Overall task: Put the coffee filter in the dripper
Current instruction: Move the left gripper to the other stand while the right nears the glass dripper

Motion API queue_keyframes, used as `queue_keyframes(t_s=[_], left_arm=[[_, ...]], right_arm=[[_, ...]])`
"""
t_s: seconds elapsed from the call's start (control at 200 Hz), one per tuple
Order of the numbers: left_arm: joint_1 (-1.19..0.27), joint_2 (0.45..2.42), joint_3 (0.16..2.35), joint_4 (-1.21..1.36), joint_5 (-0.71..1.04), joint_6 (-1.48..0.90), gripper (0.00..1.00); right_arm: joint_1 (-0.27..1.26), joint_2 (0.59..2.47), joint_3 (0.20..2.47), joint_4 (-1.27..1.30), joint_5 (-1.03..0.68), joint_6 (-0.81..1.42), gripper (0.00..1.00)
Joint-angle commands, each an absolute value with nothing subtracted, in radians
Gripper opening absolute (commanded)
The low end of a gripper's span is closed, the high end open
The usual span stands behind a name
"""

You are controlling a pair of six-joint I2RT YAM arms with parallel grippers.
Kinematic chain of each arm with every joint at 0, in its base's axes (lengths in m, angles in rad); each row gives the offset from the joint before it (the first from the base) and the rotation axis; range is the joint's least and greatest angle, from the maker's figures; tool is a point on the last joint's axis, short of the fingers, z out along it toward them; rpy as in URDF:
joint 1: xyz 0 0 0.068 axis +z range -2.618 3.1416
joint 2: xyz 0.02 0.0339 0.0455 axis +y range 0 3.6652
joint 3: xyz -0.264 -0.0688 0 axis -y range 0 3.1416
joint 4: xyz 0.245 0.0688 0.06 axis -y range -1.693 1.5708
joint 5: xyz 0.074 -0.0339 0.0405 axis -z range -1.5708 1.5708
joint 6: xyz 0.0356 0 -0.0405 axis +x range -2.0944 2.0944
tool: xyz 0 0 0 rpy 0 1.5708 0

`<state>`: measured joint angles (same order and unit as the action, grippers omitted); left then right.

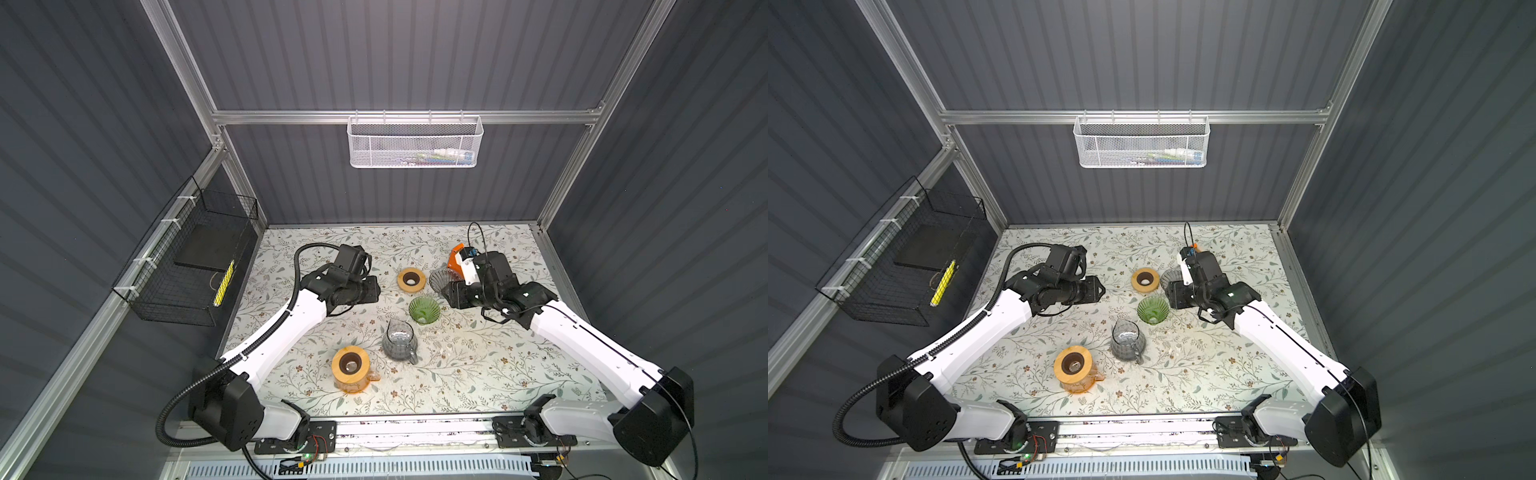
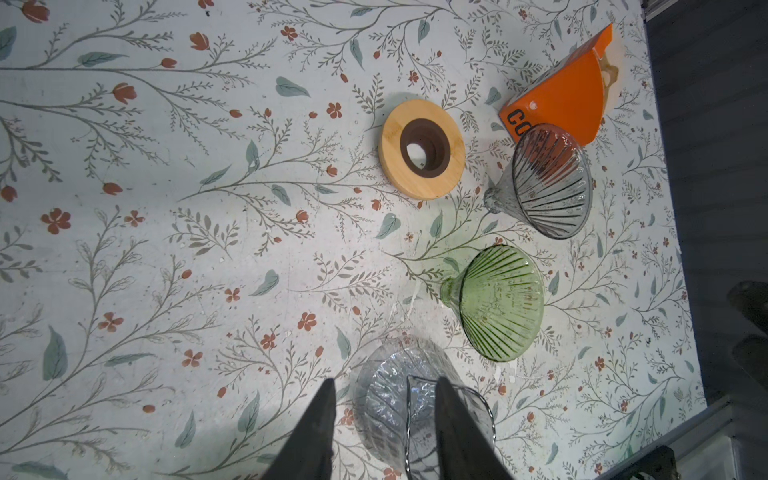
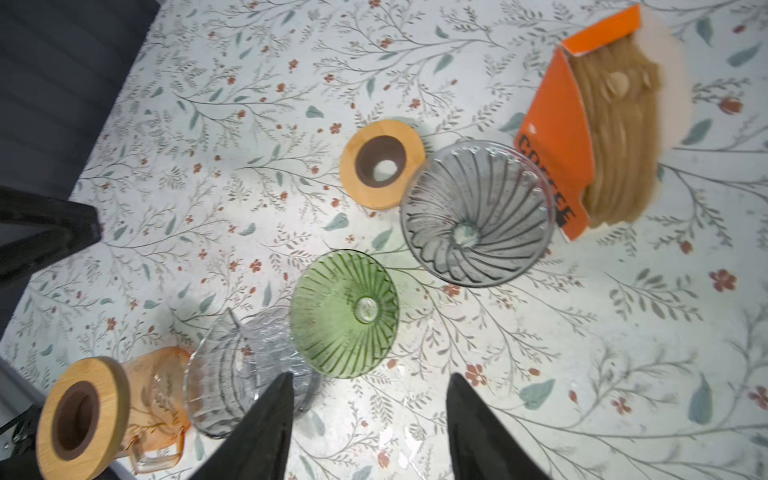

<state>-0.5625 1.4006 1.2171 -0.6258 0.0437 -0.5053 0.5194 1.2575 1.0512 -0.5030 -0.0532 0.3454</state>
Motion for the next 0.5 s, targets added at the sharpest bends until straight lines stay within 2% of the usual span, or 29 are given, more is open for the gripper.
queue_keyframes(t_s=[0.0, 0.19, 0.495], left_arm=[[-0.566, 1.408, 1.248, -0.577, 0.071, -0.493, 0.40], [-0.566, 1.418, 1.245, -0.561, 0.066, -0.481, 0.40], [-0.566, 1.423, 1.227, -0.536, 0.079, -0.499, 0.40]], right_arm=[[0.460, 1.259, 1.021, -0.512, -0.037, 0.370, 0.60], [0.360, 1.309, 0.998, -0.486, -0.047, 0.393, 0.59], [0.304, 1.447, 1.015, -0.408, -0.072, 0.412, 0.59]])
